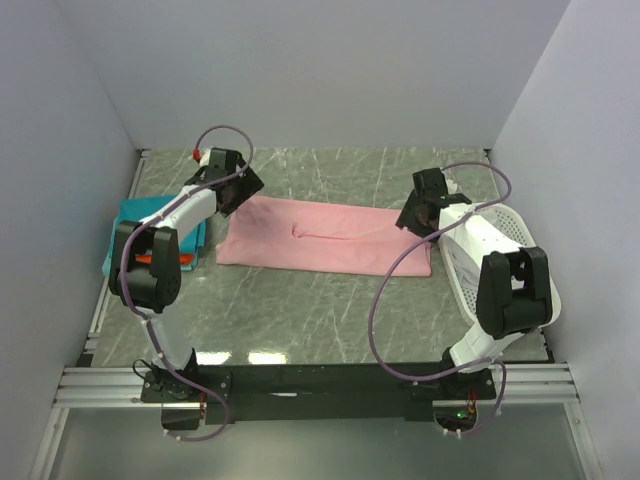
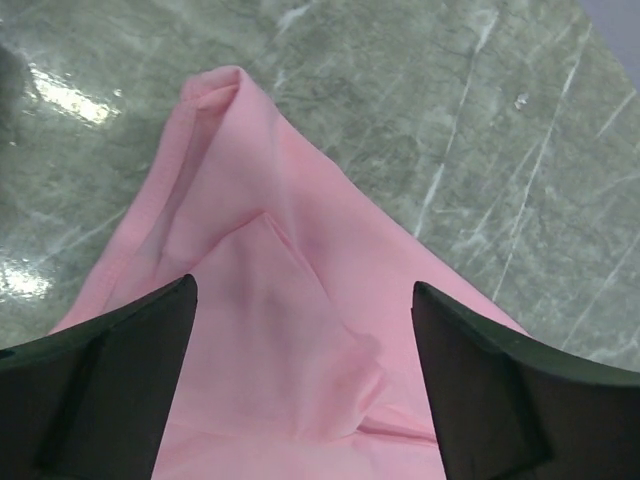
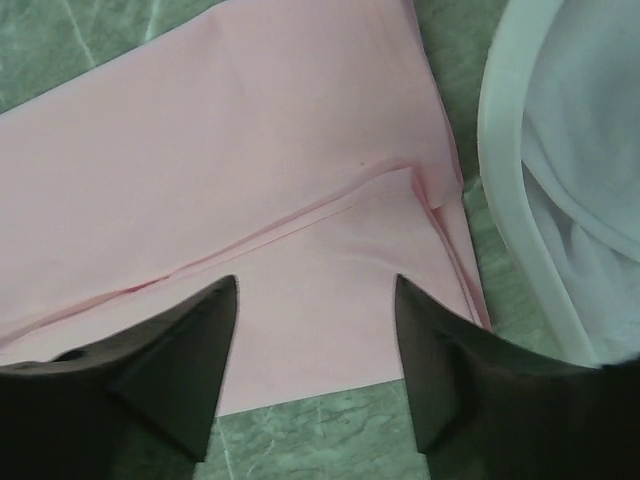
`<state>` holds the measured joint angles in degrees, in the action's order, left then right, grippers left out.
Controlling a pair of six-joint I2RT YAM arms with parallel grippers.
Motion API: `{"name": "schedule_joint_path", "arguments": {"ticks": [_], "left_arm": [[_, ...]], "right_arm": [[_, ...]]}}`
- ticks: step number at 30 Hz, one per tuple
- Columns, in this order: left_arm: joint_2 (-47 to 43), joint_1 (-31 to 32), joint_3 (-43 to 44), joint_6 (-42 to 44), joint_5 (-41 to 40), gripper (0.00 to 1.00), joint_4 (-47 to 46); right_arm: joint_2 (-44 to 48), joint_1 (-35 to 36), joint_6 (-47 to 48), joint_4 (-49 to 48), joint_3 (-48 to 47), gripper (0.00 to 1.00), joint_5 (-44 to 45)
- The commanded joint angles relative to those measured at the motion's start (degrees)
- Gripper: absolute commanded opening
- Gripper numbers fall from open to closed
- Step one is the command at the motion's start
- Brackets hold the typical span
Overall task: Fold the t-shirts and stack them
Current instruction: Fold the tshirt
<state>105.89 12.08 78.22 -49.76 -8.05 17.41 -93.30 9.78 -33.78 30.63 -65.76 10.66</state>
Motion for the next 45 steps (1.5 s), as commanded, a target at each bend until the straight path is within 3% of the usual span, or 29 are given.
{"name": "schedule_joint_path", "arguments": {"ticks": [1,6,13,19,23,29,35,45], "left_arm": [[-1.03,-0.12,1.33,0.98,3.48,0.97,0.0],[-3.93,0.92,-4.73,0.1,11.38,0.99,-2.2],[-6.57,4.18,-14.22,-3.24,13.15,0.99,-5.71],[-2.88,4.89,-13.97,-3.77,12.98,0.99,-5.28],[1.06,4.89,-12.56,-3.42,13.33,0.99,-5.28],[6.96,4.89,-6.68,-2.19,12.19,0.99,-3.08],[14.25,4.89,0.88,-1.04,12.62,1.0,-0.89],[23.92,4.89,12.38,1.59,15.08,0.99,2.19]], "right_arm": [[3.73,1.37,2.75,-1.54,-2.27,0.73,-0.82],[2.08,5.16,5.3,-3.82,-3.67,0.85,-1.6],[-8.99,5.34,7.58,-6.81,-11.92,0.88,-4.94],[-18.93,5.34,8.47,-1.11,-21.15,0.89,-4.07],[-21.83,5.25,7.33,-0.13,-20.29,0.89,-4.15],[-20.09,5.34,4.43,-2.41,-13.62,0.89,-9.07],[-12.2,6.39,1.79,-8.47,0.34,0.89,-15.04],[1.97,17.63,-3.3,-14.98,23.89,0.89,-19.17]]}}
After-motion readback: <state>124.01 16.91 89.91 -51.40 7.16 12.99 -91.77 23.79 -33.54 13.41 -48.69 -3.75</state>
